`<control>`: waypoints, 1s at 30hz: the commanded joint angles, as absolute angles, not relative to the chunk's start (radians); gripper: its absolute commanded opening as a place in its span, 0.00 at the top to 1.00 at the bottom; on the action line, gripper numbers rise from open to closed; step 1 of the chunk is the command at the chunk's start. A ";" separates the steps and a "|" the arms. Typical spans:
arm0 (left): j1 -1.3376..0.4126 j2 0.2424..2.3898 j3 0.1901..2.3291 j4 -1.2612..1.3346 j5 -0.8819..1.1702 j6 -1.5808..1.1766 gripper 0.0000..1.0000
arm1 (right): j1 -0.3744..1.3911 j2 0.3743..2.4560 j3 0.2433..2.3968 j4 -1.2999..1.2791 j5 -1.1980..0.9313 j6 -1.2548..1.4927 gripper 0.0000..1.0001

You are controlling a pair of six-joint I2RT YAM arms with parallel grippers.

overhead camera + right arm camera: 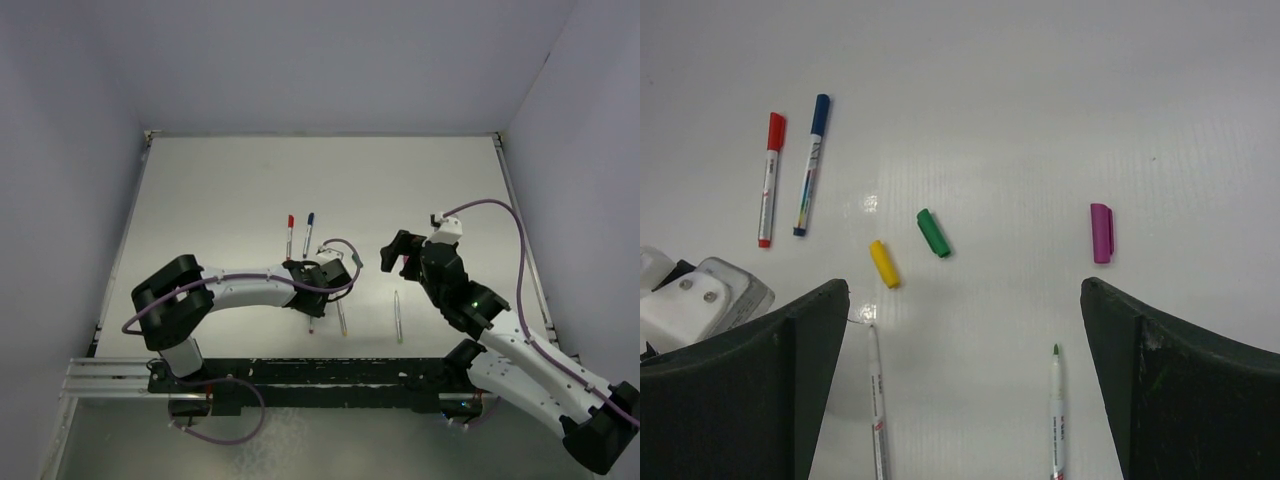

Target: Insert the pens into the pen caps

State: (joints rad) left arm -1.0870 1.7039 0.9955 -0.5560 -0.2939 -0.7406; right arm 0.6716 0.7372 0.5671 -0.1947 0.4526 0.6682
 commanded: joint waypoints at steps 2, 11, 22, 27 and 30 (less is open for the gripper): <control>-1.083 1.730 0.970 -0.682 -0.299 -0.709 0.72 | 0.666 0.732 0.587 -0.181 0.475 0.685 0.00; -1.072 1.673 0.946 -0.626 -0.259 -0.636 0.88 | 0.666 0.760 0.607 -0.188 0.490 0.679 0.00; -1.043 1.709 0.920 -0.609 -0.250 -0.649 0.72 | 0.666 0.775 0.623 -0.226 0.528 0.688 0.00; -1.043 1.720 0.921 -0.604 -0.241 -0.648 0.67 | 0.667 0.794 0.629 -0.231 0.528 0.691 0.00; -1.043 1.726 0.916 -0.601 -0.241 -0.649 0.71 | 0.667 0.796 0.629 -0.228 0.530 0.695 0.00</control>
State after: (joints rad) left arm -1.0466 1.6745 0.9684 -0.5861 -0.2592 -0.6598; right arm 0.6712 0.7948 0.5854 -0.2329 0.4889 0.6777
